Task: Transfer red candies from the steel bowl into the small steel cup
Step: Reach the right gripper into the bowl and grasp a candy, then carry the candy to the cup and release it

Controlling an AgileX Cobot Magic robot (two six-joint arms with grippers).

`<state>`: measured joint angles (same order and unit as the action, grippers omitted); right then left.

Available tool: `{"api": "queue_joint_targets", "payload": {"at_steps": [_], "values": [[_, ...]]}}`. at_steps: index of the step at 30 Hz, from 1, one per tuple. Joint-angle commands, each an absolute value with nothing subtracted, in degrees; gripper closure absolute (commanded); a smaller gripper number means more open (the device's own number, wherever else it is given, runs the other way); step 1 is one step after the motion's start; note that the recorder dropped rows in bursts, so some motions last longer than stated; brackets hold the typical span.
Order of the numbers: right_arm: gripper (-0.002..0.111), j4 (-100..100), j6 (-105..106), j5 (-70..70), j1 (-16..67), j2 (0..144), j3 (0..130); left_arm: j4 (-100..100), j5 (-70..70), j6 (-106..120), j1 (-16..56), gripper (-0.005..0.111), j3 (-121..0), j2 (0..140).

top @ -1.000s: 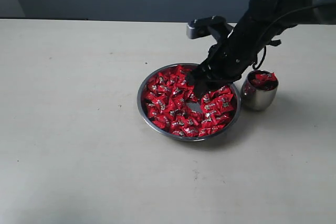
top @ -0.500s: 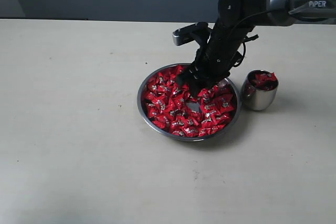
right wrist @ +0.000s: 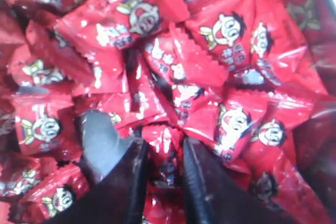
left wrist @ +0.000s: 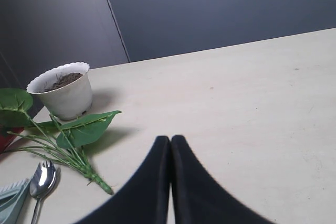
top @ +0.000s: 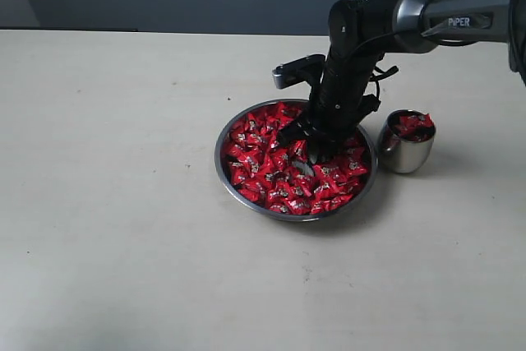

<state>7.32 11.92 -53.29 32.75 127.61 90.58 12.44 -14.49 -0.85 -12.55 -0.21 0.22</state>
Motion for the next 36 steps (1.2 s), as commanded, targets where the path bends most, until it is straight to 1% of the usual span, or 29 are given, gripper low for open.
{"api": "queue_joint_targets", "payload": {"at_steps": [1, 8, 13, 22, 27, 30, 36], "values": [[0.107, 6.5, 10.6, -55.7, 32.7, 127.5, 93.6, 12.7, -13.9, -1.1, -12.4, 0.106, 0.0, 0.0], [0.108, 6.7, 10.5, -61.1, 32.7, 125.0, 99.4, 12.7, -13.9, -1.1, -12.4, 0.106, 0.0, 0.0], [0.108, 6.7, 10.5, -61.4, 31.7, 120.5, 100.1, 12.7, -13.9, -1.1, -12.4, 0.106, 0.0, 0.0], [0.108, 8.2, 10.5, -64.8, 22.7, 114.4, 100.1, 12.7, -13.9, -1.1, -12.4, 0.106, 0.0, 0.0], [0.108, 8.4, 10.5, -63.1, 18.3, 110.4, 94.8, 12.7, -13.9, -1.1, -12.4, 0.106, 0.0, 0.0], [0.108, 9.8, 11.0, -56.4, 16.0, 106.2, 84.7, 12.7, -13.9, -1.1, -12.4, 0.106, 0.0, 0.0], [0.108, 13.4, 14.6, -50.3, 16.0, 106.2, 78.9, 12.7, -13.9, -1.1, -12.4, 0.106, 0.0, 0.0]]}}
